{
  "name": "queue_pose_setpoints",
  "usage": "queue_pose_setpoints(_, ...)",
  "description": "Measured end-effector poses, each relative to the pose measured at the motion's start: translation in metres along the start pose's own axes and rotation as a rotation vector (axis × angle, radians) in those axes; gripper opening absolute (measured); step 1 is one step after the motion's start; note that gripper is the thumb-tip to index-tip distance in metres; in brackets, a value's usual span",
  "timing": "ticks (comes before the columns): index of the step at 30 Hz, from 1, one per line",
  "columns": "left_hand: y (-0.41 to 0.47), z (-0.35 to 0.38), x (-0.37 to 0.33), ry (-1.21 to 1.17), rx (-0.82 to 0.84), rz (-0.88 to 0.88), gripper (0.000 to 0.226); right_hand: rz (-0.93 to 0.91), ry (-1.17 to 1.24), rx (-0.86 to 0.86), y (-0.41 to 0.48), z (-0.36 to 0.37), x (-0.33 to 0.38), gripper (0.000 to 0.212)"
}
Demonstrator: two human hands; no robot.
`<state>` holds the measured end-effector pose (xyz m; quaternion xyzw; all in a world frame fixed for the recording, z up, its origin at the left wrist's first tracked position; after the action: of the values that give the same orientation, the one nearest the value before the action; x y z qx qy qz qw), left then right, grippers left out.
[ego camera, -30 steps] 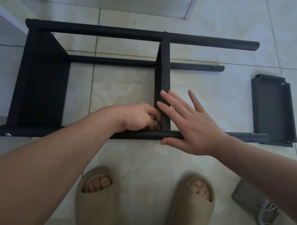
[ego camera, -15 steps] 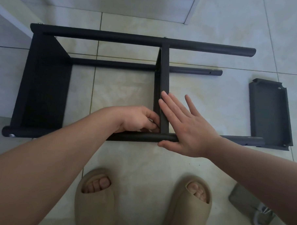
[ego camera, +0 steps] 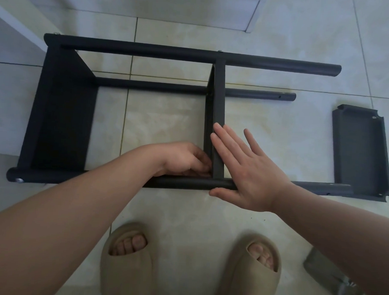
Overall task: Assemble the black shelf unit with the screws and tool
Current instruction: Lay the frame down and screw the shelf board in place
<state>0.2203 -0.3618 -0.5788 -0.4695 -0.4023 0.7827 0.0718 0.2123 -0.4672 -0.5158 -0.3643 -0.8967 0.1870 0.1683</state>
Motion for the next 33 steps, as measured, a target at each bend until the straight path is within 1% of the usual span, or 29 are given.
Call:
queue_pose_setpoints(4, 0.000, 0.001, -0.005, 0.117, -0.010, -0.014, 0.022, -0.003, 0.006, -0.012, -0.001, 0.000, 0.000, 0.101)
queue_pose_setpoints(6, 0.000, 0.001, -0.007, 0.171, -0.008, -0.006, 0.016, -0.002, 0.009, -0.024, -0.001, -0.001, 0.000, 0.101)
queue_pose_setpoints(8, 0.000, 0.000, -0.009, 0.216, -0.017, 0.007, 0.016, -0.002, 0.009, -0.032, -0.001, -0.001, -0.001, 0.102)
queue_pose_setpoints(16, 0.006, -0.004, -0.007, 0.290, -0.034, 0.007, 0.014, -0.003, -0.023, -0.059, -0.002, -0.004, -0.002, 0.103)
queue_pose_setpoints(22, 0.004, -0.001, -0.003, 0.217, -0.027, 0.027, 0.015, -0.001, -0.041, -0.066, -0.002, -0.003, -0.002, 0.102)
queue_pose_setpoints(26, 0.004, -0.001, -0.001, 0.107, -0.020, 0.054, 0.014, 0.004, -0.013, -0.056, -0.002, -0.002, -0.001, 0.102)
queue_pose_setpoints(30, 0.007, -0.004, 0.003, 0.037, -0.050, 0.064, 0.013, 0.006, -0.009, -0.052, -0.002, -0.002, -0.001, 0.101)
queue_pose_setpoints(33, 0.009, -0.007, 0.008, -0.128, -0.073, 0.068, 0.009, 0.008, 0.001, -0.061, -0.002, -0.002, -0.001, 0.101)
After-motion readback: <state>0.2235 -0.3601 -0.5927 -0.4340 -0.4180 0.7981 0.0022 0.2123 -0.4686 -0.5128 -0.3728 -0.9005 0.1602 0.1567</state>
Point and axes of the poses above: each hand's wrist, its own y-axis towards the middle knuckle, its own z-axis out of the palm, x = y × z, the point moved 9 cm from there along y, towards the middle knuckle, and after that the axes turned 15 degrees about x, right-handed, at the moved point
